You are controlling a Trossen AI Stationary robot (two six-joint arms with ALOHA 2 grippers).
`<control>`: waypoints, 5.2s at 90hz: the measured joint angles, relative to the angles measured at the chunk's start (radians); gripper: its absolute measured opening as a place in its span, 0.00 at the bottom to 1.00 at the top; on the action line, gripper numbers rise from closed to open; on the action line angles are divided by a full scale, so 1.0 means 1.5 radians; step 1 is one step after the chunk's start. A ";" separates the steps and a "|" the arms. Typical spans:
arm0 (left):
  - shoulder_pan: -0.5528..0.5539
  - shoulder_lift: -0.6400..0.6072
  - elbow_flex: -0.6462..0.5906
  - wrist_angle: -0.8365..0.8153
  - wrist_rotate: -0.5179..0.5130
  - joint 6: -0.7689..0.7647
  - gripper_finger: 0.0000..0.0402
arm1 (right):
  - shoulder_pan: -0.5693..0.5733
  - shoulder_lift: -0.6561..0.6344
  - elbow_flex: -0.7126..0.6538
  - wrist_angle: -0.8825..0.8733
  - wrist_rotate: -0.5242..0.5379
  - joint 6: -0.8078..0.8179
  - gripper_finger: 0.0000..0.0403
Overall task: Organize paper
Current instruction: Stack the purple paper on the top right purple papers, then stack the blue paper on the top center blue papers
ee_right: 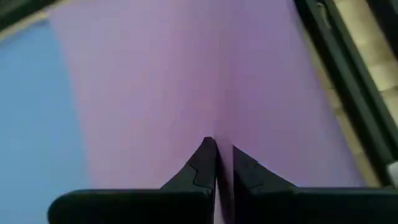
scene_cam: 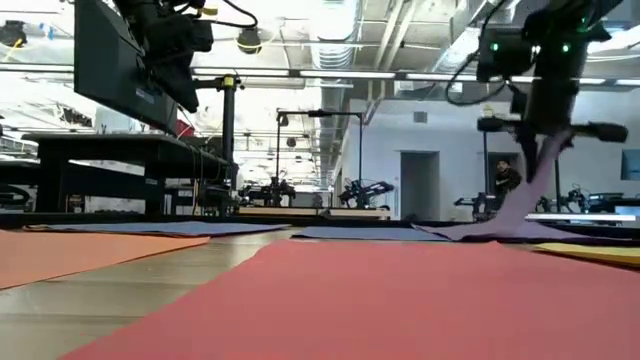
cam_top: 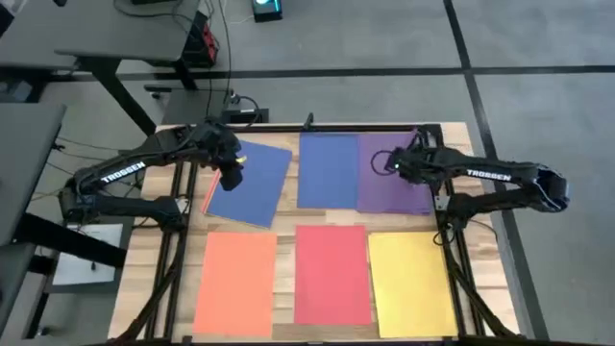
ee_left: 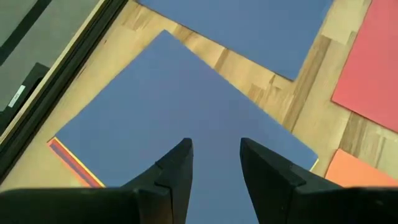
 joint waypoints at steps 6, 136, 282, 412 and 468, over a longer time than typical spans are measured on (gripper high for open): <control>0.000 0.000 0.000 -0.002 0.000 0.000 0.29 | -0.002 0.013 -0.009 -0.007 0.003 -0.013 0.00; 0.000 0.000 0.000 -0.053 0.000 -0.046 0.29 | -0.117 0.059 0.051 -0.091 -0.103 -0.401 0.35; 0.007 0.000 0.000 -0.084 0.011 -0.045 0.29 | 0.074 0.414 0.258 0.342 -0.171 -0.500 0.57; 0.008 0.002 -0.207 0.049 0.005 -0.076 0.29 | 0.142 0.670 0.554 0.542 -0.329 -0.271 0.57; 0.004 0.196 -0.244 0.224 0.021 -0.101 0.29 | 0.173 0.769 0.576 0.589 -0.312 -0.127 0.57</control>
